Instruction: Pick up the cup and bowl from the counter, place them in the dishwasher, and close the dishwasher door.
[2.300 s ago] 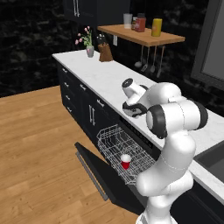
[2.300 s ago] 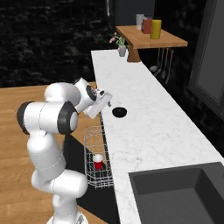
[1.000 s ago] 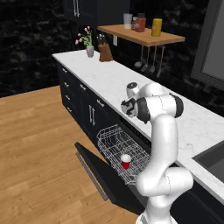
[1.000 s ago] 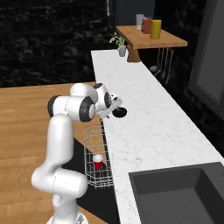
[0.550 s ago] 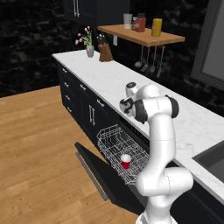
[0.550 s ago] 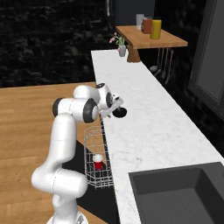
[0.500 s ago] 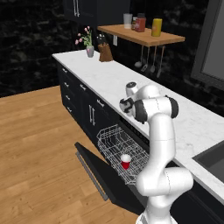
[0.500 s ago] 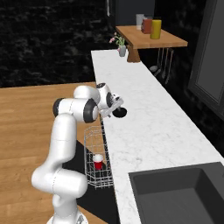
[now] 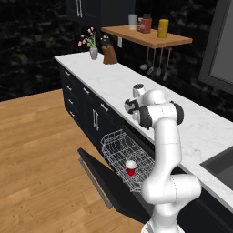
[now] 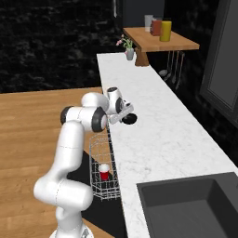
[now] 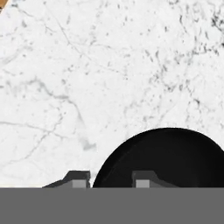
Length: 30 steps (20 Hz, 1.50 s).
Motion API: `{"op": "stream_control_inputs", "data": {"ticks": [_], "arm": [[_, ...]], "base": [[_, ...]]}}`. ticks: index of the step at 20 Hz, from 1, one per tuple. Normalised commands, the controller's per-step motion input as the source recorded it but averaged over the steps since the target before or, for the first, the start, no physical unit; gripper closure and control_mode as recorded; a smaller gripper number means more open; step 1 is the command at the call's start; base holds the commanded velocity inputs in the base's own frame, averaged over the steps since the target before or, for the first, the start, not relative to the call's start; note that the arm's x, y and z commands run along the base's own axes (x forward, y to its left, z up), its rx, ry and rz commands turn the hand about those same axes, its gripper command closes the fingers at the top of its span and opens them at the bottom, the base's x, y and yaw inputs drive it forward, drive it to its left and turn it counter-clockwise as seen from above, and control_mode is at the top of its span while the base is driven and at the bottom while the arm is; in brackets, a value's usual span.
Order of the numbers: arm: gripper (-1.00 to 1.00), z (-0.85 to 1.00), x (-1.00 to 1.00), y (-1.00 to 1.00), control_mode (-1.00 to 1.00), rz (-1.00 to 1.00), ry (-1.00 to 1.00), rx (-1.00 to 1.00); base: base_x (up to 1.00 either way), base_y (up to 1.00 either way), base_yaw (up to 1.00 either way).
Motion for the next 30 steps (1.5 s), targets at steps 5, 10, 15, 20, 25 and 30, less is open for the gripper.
{"op": "stream_control_inputs", "data": {"ticks": [5,10,15,20,25,30], "arm": [[1.0,-0.07,-0.13,0.0,-1.0,0.0,-0.01,0.0],[1.0,0.27,-0.77,0.68,-1.0,0.0,-0.09,-0.04],[1.0,0.23,-1.0,0.94,-1.0,0.0,-0.01,-0.01],[1.0,0.14,-1.0,0.99,-1.0,0.0,0.0,0.0],[1.0,0.01,-1.0,0.83,-1.0,0.0,0.0,0.0],[1.0,-0.26,-0.61,0.67,-1.0,0.0,0.03,0.0]], "base": [[0.0,0.0,0.0],[0.0,0.0,0.0],[0.0,0.0,0.0],[0.0,0.0,0.0],[0.0,0.0,0.0],[0.0,0.0,0.0]]}}
